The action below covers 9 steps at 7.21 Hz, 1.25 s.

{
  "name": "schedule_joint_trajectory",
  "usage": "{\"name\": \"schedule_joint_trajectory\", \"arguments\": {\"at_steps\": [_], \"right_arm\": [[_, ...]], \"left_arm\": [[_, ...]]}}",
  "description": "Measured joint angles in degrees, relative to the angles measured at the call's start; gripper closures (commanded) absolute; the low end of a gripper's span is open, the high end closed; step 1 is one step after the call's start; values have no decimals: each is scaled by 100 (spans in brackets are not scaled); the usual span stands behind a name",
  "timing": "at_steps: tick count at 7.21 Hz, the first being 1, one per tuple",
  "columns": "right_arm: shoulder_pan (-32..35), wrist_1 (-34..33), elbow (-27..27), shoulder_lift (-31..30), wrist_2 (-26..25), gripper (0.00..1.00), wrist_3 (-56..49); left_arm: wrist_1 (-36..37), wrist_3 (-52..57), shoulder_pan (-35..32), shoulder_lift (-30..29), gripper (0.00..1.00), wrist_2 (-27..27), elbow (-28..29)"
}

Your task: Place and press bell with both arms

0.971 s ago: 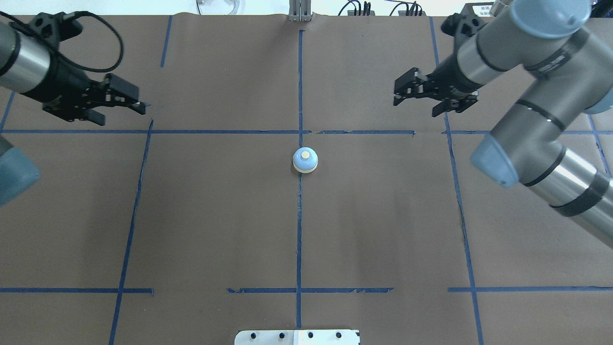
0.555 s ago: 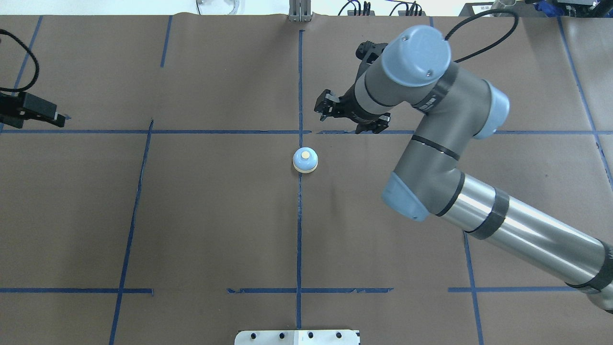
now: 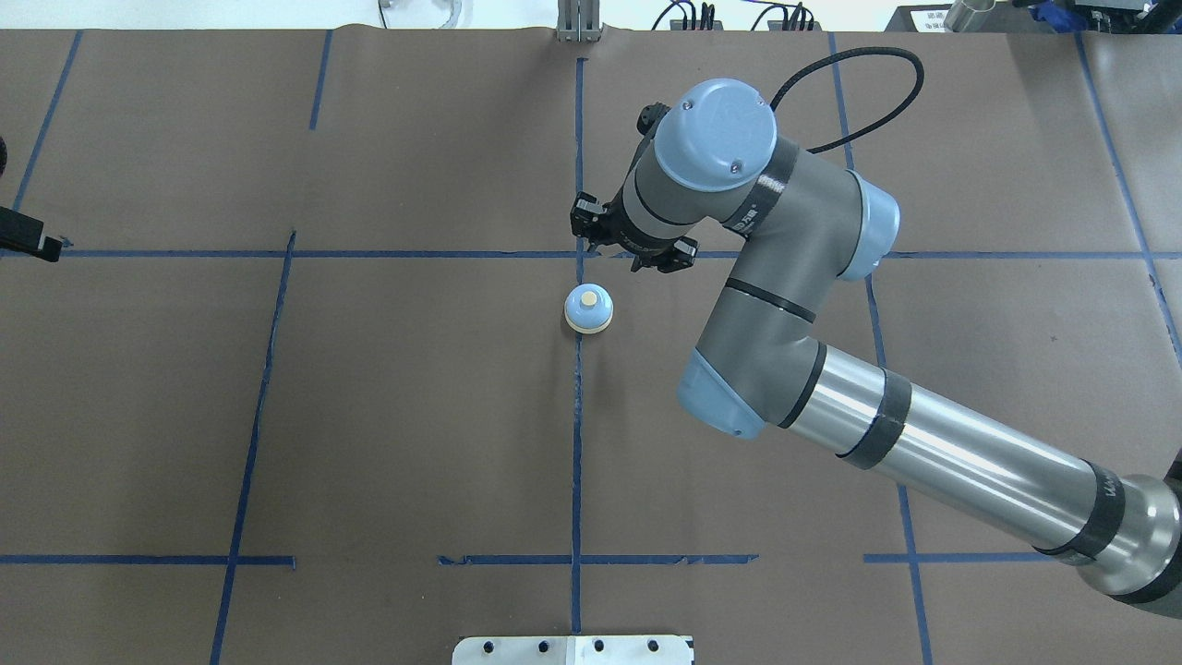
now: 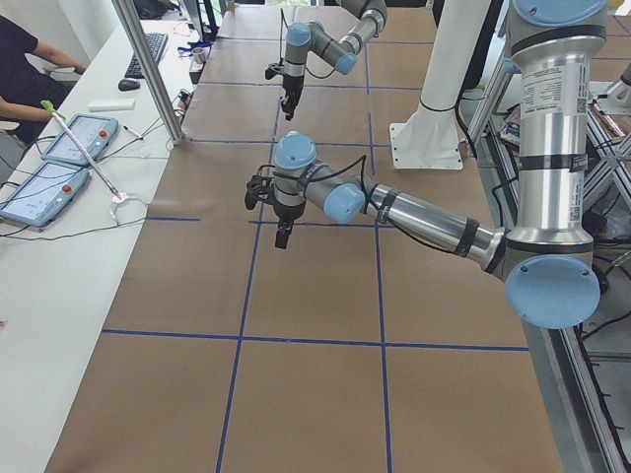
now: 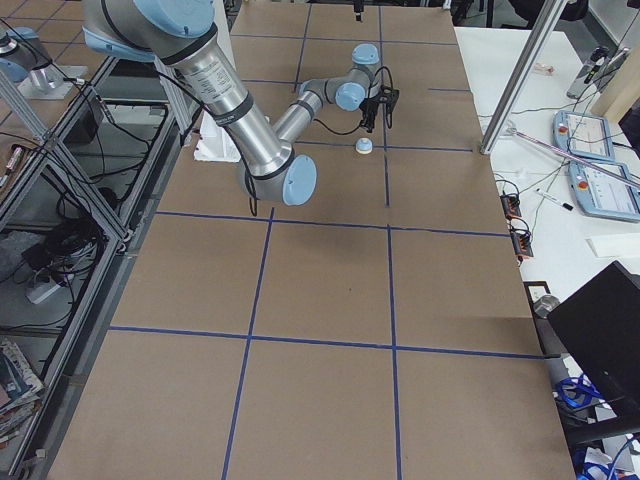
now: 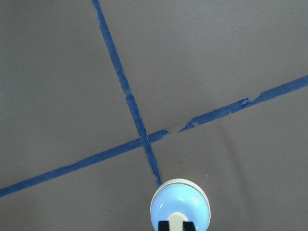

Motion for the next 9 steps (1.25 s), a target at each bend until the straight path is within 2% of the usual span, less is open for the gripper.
{"name": "schedule_joint_trajectory", "arguments": {"at_steps": [3, 9], "right_arm": [[-126, -373, -581, 339, 13, 100, -62], [-238, -326, -908, 368, -7, 100, -96]], "left_arm": [[-36, 322, -36, 252, 0, 303, -8], [-41, 391, -45, 311, 0, 365, -99]]}}
